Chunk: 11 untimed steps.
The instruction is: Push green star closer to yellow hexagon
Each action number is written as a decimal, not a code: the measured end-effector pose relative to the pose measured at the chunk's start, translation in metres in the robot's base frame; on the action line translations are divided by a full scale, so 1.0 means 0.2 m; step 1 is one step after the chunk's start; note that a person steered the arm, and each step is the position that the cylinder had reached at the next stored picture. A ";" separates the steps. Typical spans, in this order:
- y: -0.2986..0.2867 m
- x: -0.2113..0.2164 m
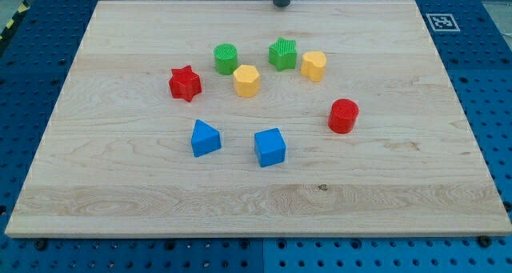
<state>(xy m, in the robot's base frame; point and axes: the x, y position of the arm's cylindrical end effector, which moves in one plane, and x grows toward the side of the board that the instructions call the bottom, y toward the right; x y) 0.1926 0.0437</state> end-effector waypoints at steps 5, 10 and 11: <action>0.00 0.46; -0.03 0.67; 0.22 0.67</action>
